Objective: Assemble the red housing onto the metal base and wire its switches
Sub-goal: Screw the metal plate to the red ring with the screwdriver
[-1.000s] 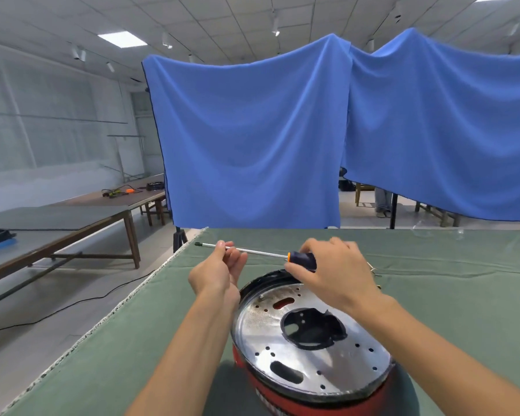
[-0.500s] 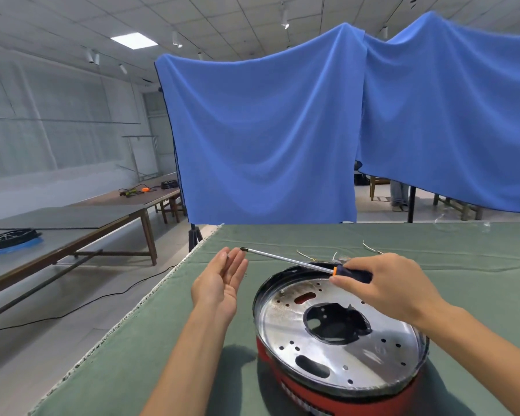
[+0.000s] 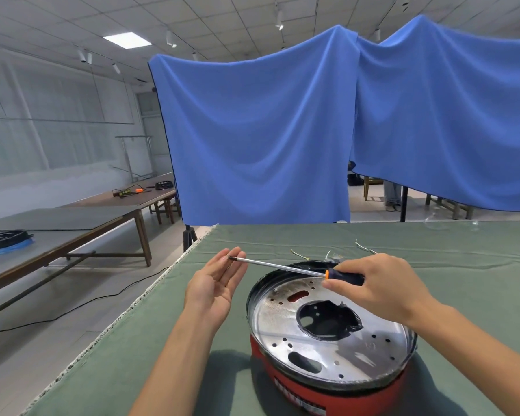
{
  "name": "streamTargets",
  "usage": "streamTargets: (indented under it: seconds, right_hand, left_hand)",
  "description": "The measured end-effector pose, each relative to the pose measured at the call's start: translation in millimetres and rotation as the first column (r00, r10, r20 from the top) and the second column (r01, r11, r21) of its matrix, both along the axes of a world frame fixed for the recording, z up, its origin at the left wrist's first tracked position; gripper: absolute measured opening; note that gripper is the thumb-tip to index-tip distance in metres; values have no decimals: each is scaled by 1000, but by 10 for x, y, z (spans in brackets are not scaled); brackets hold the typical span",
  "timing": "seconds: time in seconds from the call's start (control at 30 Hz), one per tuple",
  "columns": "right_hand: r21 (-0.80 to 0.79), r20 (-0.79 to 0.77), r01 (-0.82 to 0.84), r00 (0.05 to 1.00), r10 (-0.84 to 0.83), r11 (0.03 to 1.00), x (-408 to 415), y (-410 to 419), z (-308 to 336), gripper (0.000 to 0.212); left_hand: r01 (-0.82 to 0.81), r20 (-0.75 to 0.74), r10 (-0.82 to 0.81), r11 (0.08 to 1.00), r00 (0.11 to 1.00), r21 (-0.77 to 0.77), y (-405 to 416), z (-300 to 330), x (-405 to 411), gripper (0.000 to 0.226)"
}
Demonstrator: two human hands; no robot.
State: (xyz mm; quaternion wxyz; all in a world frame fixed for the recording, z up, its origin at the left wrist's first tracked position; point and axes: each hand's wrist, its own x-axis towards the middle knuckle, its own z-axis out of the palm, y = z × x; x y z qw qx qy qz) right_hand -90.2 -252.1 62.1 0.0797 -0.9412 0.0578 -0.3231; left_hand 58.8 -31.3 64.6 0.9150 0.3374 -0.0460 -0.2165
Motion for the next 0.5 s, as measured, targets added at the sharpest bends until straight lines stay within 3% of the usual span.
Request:
streamTargets:
  seconds: [0.17, 0.3, 0.4, 0.5]
  right_hand:
    - [18, 9, -2, 1000, 2, 1000, -42, 5, 14, 67]
    - [14, -29, 25, 999, -24, 1000, -52, 0, 43, 71]
    - [62, -91, 18, 996, -12, 998, -48, 14, 66, 62]
    - [274, -201, -41, 975, 99, 961, -36, 38, 126, 44]
  left_hand:
    - [-8, 73, 5, 999, 997, 39, 26, -5, -4, 16]
    - [-73, 212, 40, 986, 976, 150, 62, -16, 3, 16]
    - [-106, 267, 59, 981, 962, 165, 77, -17, 5, 16]
    - [-106, 260, 66, 984, 963, 141, 61, -18, 4, 17]
